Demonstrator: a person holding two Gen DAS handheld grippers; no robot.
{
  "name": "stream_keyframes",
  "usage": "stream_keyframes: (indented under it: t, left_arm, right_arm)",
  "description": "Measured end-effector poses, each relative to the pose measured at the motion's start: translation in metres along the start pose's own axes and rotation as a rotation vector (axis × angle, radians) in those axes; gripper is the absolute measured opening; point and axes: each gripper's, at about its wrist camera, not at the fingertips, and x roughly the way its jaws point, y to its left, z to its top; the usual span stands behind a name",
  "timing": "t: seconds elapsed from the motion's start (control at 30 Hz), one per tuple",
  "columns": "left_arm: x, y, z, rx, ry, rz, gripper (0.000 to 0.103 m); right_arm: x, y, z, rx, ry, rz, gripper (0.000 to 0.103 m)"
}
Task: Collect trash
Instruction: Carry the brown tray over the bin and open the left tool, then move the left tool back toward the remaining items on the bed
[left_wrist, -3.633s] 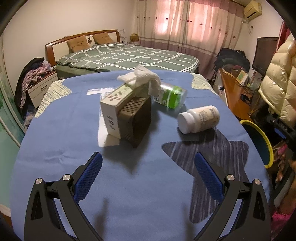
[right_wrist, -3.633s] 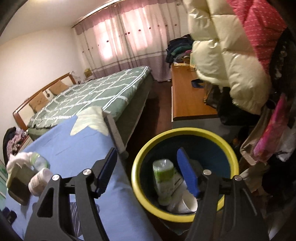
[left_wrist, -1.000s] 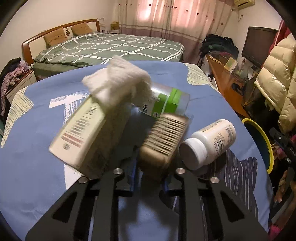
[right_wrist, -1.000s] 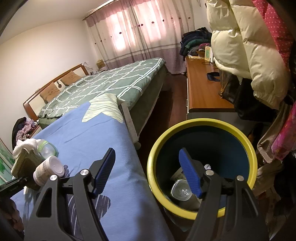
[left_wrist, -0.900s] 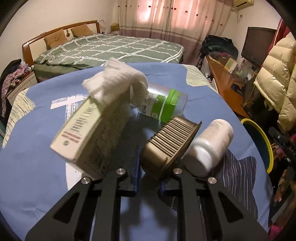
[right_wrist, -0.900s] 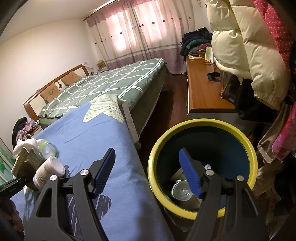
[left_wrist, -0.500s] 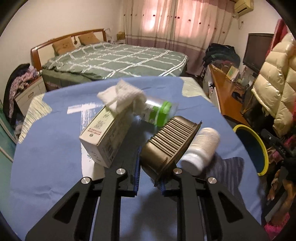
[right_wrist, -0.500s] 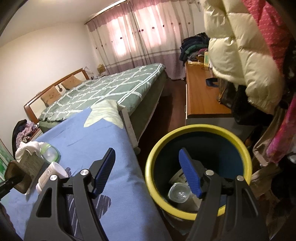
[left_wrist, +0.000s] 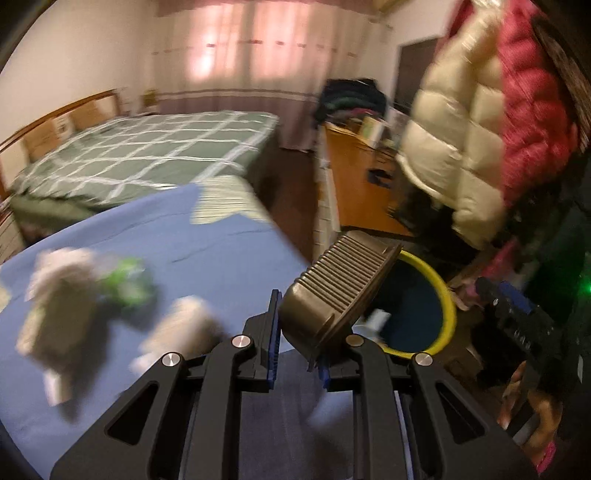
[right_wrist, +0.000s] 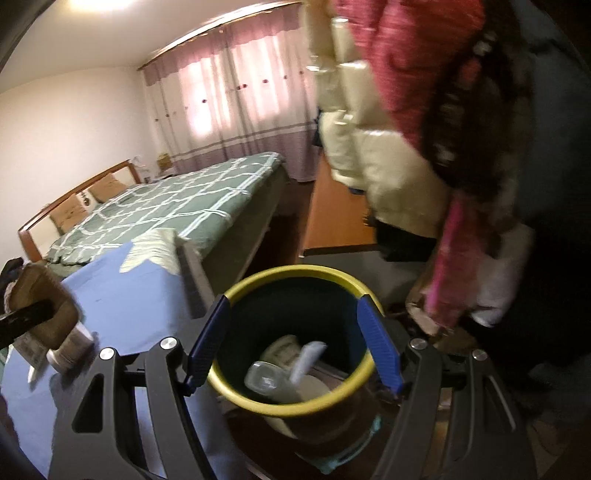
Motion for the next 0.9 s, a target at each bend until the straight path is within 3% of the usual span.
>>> stream_keyframes:
  t: [0.27,0.53,0.57,0.63,0.9]
  left_arm:
    - [0.083,-0.093,0.016,0.117,0.13,-0.112,0.017]
    - [0.141,-0.138,0.025,0.151,0.209,-0.122,0.018]
    - [0.147,-0.14,0.025,0.145,0.219,-0.111,0.024]
    - [0.151,-0.138,0.025,0.134,0.221,-0.093,0.071]
    - [0.123,-0.113,0.02,0.109,0.189,-0.074,0.076]
  right_arm:
    - [-0.007,-0.042,-0.006,0.038,0.005,-0.069,0.068]
    - [-0.005,-0.074,-0.008,0.075,0.014,-0.108,0.068]
    - [-0.004,-0.076,-0.008,0.076,0.016,-0.109,0.068]
    - [-0.002,-0.078,-0.009,0.079,0.021,-0.11,0.068]
    - [0.002,-0.078,-0.009,0.07,0.03,-0.102,0.068]
